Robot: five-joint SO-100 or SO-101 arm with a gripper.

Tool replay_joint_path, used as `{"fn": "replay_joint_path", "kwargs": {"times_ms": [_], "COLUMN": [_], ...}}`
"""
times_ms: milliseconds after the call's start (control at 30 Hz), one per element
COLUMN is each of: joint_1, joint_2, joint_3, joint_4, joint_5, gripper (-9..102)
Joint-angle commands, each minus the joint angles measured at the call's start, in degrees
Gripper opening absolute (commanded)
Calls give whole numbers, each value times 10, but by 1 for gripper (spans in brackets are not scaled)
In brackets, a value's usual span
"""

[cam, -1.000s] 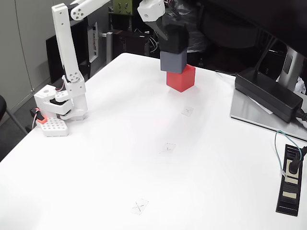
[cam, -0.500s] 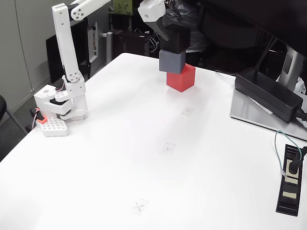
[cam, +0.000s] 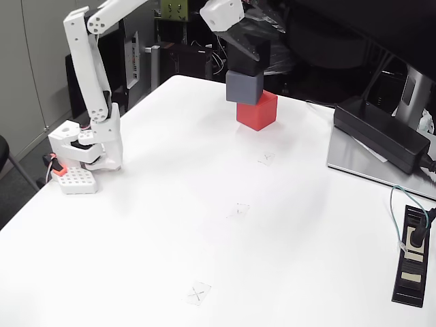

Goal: Stack the three blocks in an ordered color.

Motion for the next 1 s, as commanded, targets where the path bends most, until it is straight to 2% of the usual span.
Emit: {"fn": "replay_joint_path", "kwargs": {"times_ms": [0,300,400,600,733,967], "joint_1": [44,175,212,267,279,274], "joint_2": [28,28,26,33,83,258], "joint_3": [-25,-16,-15,55,162,466], "joint_4": [-7,-7,-6,-11,-66,-234], "joint_5": [42,194,233,243,243,249], "gripper": [19,0,-2,-1,-1,-1]}}
